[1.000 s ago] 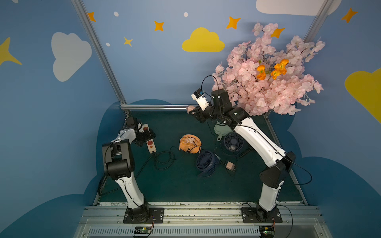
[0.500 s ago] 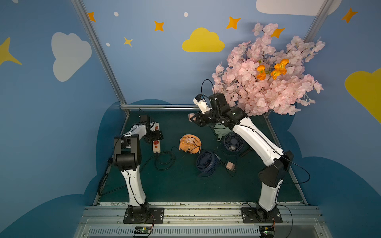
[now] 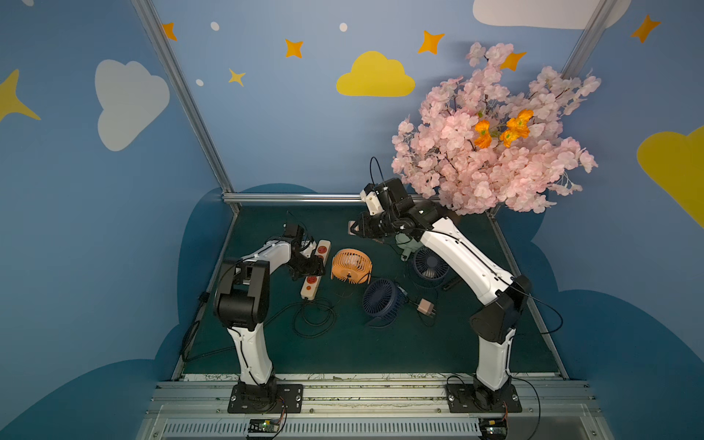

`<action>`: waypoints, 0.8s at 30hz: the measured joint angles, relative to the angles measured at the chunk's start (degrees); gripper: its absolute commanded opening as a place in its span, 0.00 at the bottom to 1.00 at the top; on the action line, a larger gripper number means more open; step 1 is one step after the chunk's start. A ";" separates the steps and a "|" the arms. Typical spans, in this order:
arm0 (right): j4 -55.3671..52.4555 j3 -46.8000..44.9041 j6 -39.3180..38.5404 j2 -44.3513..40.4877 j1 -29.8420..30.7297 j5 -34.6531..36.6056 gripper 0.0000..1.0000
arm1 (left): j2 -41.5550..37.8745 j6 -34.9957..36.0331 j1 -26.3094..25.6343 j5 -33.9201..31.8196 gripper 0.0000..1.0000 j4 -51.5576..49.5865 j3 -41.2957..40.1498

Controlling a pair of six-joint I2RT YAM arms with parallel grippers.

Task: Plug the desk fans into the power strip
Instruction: Move the socket to the center of the board, then move the fan to the center of the board.

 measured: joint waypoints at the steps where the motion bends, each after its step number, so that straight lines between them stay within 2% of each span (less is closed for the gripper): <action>1: -0.52 0.85 1.07 1.31 0.44 0.35 0.00 | -1.25 -0.70 -0.02 0.15 0.85 -0.50 -0.81; 8: -3.63 7.89 8.96 10.93 4.11 1.86 0.00 | -12.79 -5.27 0.52 -2.25 0.86 -0.13 -6.27; 14: -3.78 12.35 12.68 14.97 8.22 2.36 0.00 | -21.92 -10.86 2.25 -2.10 0.89 4.87 -19.26; 18: -3.93 12.57 14.45 16.44 10.60 3.98 0.00 | -22.82 -13.35 3.19 0.13 0.90 7.13 -23.91; 24: -5.05 12.57 15.13 19.63 12.50 9.18 0.00 | -20.70 -15.80 3.08 3.10 0.89 12.17 -24.85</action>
